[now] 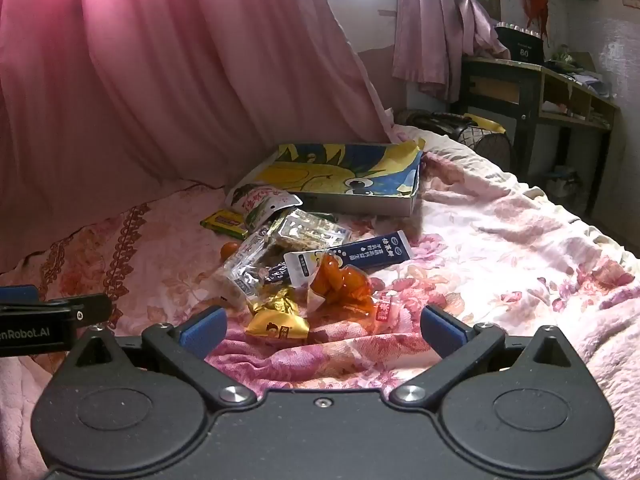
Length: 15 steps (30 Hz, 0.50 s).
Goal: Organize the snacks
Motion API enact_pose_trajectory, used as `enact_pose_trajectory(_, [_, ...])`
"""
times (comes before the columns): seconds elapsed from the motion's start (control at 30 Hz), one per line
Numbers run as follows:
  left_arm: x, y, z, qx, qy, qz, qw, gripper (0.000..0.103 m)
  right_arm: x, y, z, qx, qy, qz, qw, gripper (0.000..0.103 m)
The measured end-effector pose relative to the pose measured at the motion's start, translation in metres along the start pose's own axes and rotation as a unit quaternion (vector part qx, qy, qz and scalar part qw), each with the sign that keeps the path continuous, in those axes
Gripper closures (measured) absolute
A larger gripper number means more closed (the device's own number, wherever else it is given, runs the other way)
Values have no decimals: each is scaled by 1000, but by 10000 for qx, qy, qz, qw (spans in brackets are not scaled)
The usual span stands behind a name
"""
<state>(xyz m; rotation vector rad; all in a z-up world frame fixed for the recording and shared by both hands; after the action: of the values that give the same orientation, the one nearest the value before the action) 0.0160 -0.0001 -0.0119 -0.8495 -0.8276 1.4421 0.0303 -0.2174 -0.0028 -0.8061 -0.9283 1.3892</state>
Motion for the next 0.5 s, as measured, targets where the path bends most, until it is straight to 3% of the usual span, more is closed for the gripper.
enact_pose_trajectory(0.5, [0,0,0,7,3,5,10000,0,0,0,-1,15,6,8,10000,1])
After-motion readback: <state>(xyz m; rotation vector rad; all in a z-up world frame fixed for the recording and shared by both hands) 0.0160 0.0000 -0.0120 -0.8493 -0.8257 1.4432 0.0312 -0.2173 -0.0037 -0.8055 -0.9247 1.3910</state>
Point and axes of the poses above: each gripper's, at about its wrist camera, not at the fingertips, and z roughly against the way its jaws point, x to its left, y to its underside, the point moved 2 cm from there along -z, roughly the way its jaws point, and after that the axes turned 8 degrees about -x, right-handed, at the moved point
